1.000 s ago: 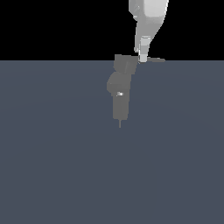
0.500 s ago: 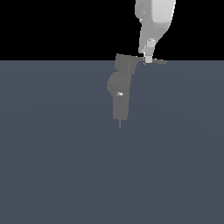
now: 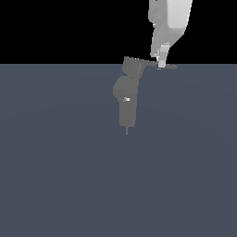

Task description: Turn on the faucet by rotating a designated handle.

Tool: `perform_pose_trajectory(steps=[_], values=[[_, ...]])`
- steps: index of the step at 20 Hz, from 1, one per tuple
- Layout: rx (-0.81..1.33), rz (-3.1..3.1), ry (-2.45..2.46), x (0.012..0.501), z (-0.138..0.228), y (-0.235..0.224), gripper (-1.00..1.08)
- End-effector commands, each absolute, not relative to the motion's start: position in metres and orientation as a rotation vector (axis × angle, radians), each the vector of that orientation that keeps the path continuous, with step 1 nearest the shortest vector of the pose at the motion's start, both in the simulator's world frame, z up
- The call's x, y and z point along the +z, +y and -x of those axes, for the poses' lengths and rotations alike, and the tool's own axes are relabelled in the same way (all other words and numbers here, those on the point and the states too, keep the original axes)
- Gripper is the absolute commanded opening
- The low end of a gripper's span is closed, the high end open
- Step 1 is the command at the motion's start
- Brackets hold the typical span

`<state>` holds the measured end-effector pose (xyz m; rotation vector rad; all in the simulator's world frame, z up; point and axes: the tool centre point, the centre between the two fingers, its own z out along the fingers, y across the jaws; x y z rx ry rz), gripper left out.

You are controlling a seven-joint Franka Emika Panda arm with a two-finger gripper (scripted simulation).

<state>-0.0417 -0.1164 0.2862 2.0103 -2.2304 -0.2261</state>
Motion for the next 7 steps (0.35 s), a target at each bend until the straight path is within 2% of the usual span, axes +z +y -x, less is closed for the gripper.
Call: perform_pose_trajectory(steps=[1,7], values=[[-0.222,-1.968,-2.265,0.285,0.042,-0.142,-1.00],[-0.222,-1.965,-2.269,0.284,0.036,-0.154,-1.00]])
